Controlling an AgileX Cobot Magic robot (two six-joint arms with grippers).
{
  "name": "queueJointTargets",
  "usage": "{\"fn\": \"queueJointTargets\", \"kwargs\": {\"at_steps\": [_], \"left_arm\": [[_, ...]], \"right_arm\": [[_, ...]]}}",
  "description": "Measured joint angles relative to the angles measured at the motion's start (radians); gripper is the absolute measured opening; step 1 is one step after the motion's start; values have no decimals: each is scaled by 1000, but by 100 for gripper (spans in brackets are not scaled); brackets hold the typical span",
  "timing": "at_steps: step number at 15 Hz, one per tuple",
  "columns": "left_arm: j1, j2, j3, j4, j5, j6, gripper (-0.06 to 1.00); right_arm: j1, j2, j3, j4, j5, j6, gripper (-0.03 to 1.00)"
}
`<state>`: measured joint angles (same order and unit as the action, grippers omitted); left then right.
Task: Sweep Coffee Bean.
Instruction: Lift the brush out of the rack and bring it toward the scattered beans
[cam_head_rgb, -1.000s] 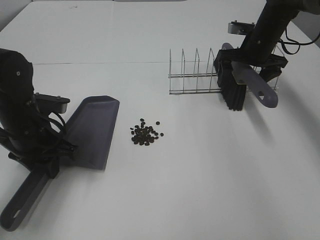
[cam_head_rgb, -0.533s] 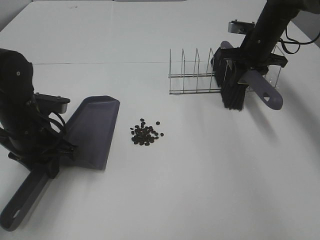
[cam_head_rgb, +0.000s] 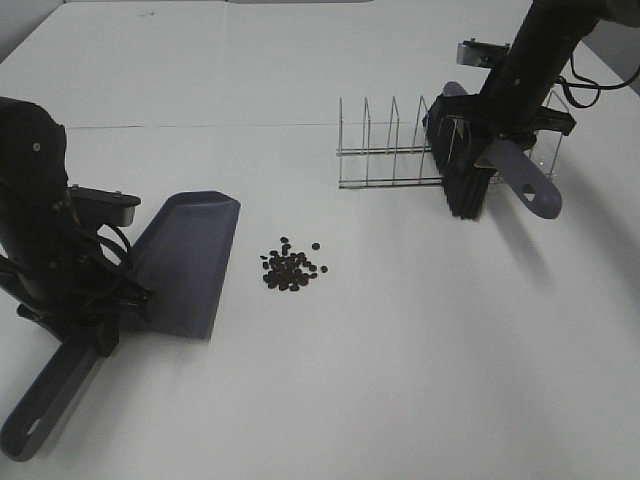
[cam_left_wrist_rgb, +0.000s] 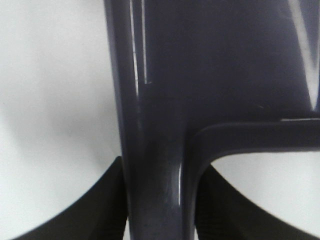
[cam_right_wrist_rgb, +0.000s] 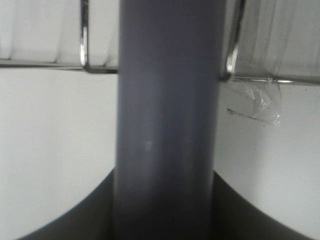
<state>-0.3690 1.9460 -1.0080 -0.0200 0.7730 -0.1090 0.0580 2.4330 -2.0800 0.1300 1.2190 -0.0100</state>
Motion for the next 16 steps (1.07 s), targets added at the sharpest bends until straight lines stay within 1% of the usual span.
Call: {"fn": "queueJointTargets", "kwargs": {"at_steps": [4,5,7,9,10,12,13,15,16], "left_arm": [[0,0,0,0,2,-11,34],[-12,0,0,0,10,-43,34],[-35,0,0,0,4,-57,34],[-41,2,0,1,-33,-59,34],[-41,8,0,10,-44,-59,34],[-48,41,-24,32,-43,-59,34],[-53,48,-35,36,-43,-59,34],[-67,74,-78,49,-37,-59,34],[-69,89,-100,52,-15,-59,34]], "right_arm": [[1,-173,157,-8,0,21,30],[1,-309,263,-16,3,21,30],[1,-430,348,-19,4,23,30],[4,-526,411,-52,4,53,30],[12,-559,449,-90,4,75,30],[78,-586,510,-192,11,127,30],[98,-586,518,-211,13,139,30],[198,-583,530,-295,15,195,30],[234,-581,530,-324,15,213,30]]}}
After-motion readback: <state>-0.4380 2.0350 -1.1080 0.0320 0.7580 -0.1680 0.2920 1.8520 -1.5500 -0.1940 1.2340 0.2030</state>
